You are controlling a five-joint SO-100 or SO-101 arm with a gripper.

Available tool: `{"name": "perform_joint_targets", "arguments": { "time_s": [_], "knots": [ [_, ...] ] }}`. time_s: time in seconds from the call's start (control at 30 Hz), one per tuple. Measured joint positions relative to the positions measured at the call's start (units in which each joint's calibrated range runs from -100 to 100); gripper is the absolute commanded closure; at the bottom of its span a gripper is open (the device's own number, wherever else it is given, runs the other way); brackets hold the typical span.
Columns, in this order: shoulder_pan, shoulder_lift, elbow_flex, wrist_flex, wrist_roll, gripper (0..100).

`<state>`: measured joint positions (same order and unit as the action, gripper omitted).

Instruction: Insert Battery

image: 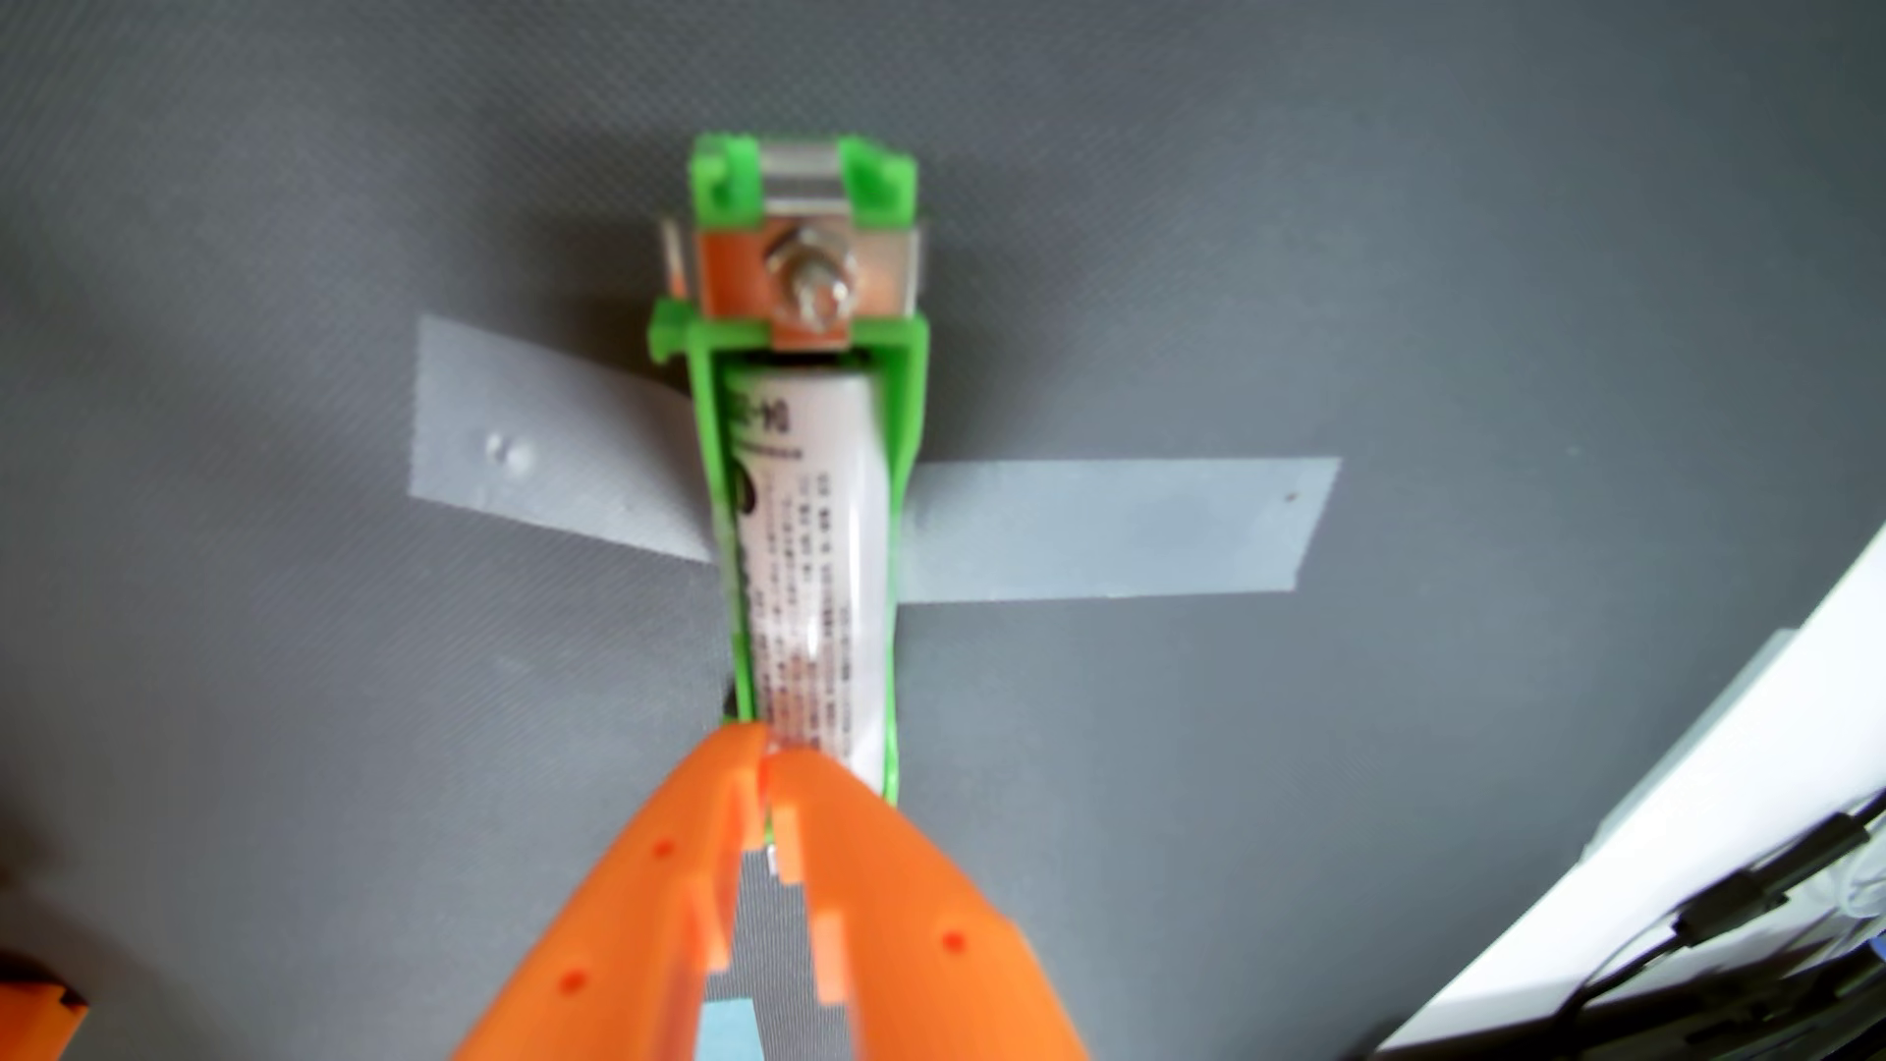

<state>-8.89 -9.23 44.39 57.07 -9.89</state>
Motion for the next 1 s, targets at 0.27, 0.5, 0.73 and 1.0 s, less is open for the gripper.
{"name": "perform_joint_targets", "arguments": {
  "time_s": [0.27, 0.5, 0.73, 1.0],
  "knots": [
    [-1.72, -1.75, -1.9, 2.01, 0.2, 98],
    [-1.8, -12.06, -2.17, 8.37, 0.26, 98],
    [2.38, -16.56, 3.98, 8.7, 1.79, 98],
    [5.74, -16.81, 4.25, 9.29, 2.96, 98]
  ]
}}
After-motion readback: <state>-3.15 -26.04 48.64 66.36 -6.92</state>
